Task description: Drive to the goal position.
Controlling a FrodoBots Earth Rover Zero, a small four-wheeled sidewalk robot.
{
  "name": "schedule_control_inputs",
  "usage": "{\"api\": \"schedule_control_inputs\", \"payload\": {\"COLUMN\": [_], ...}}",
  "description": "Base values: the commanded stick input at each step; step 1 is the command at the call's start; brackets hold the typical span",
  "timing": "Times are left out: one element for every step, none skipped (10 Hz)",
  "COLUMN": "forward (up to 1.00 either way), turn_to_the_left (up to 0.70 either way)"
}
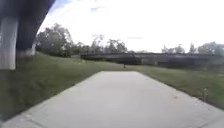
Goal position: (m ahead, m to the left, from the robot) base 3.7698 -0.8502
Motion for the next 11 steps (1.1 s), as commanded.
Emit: {"api": "schedule_control_inputs", "payload": {"forward": [1.0,1.0,1.0,1.0,1.0,1.0,1.0,1.0,1.0,1.0,1.0], "turn_to_the_left": [0.0,0.0,0.0,0.0,0.0,0.0,0.0,0.0,0.0,0.0,0.0]}}
